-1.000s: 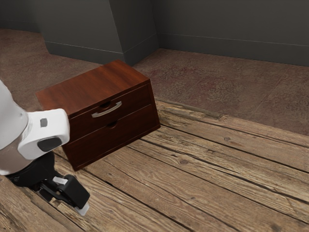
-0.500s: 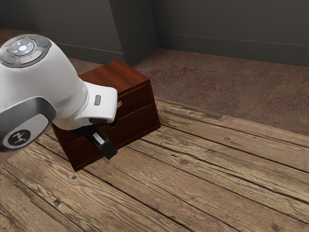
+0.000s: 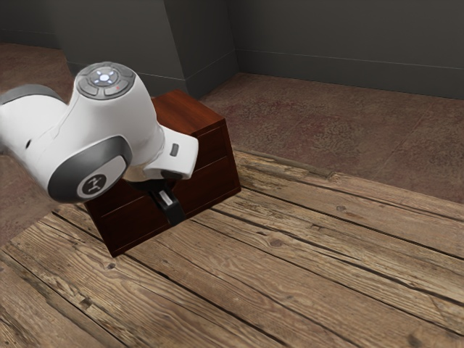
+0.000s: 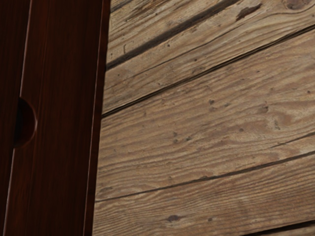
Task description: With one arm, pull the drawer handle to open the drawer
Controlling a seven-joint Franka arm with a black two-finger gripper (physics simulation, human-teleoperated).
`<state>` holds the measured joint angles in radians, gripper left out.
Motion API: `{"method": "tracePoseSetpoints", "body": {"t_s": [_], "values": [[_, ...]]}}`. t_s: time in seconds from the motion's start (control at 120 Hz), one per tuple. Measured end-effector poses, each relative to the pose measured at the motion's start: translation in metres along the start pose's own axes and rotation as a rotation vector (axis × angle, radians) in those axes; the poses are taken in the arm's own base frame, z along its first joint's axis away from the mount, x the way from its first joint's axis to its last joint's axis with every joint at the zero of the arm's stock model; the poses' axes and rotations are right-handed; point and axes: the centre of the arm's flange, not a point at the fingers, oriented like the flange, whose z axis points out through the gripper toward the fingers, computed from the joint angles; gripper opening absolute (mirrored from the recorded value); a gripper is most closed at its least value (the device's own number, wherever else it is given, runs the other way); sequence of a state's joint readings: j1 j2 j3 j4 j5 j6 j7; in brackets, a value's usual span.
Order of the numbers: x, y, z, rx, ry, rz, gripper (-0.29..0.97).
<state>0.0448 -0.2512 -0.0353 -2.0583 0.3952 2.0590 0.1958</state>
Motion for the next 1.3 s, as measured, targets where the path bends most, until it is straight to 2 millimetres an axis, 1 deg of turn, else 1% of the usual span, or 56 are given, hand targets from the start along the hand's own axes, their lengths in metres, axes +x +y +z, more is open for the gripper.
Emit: {"method": "tracePoseSetpoints", "body": {"t_s": [0.067, 0.142, 0.217, 0.317, 0.383, 0.508, 0.633, 0.708, 0.8, 0.867, 0.942, 1.117, 1.3], "values": [[0.003, -0.004, 0.006, 0.0, -0.002, 0.007, 0.68], [0.011, -0.018, 0.001, 0.014, 0.017, 0.005, 0.68], [0.015, -0.031, -0.002, 0.036, 0.028, 0.006, 0.68], [0.018, -0.044, 0.011, 0.044, 0.011, 0.009, 0.68], [0.02, -0.046, 0.023, 0.041, -0.006, 0.018, 0.68], [0.025, -0.043, 0.041, 0.031, -0.023, 0.043, 0.68], [0.028, -0.041, 0.047, 0.029, -0.022, 0.059, 0.68], [0.03, -0.043, 0.046, 0.032, -0.015, 0.064, 0.68], [0.041, -0.051, 0.045, 0.039, -0.001, 0.064, 0.68], [0.049, -0.056, 0.05, 0.042, -0.001, 0.066, 0.68], [0.054, -0.061, 0.057, 0.043, -0.005, 0.068, 0.68], [0.052, -0.069, 0.066, 0.05, -0.021, 0.069, 0.68], [0.043, -0.084, 0.078, 0.05, -0.048, 0.052, 0.68]]}}
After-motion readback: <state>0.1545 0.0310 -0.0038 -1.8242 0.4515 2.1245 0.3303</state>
